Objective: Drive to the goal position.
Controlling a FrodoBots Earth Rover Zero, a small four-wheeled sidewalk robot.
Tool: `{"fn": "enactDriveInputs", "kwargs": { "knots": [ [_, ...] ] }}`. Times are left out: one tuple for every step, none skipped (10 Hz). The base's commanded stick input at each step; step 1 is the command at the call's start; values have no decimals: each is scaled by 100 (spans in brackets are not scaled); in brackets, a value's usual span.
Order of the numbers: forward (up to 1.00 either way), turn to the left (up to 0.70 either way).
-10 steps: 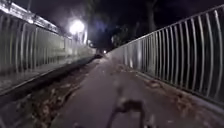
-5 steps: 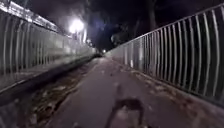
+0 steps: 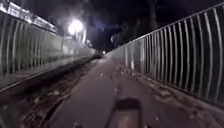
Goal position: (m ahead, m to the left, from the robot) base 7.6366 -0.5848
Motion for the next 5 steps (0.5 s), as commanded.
{"fn": "enactDriveInputs", "kwargs": {
  "knots": [
    [45,1],
    [45,1],
    [45,1],
    [45,1],
    [45,1]
  ]
}}
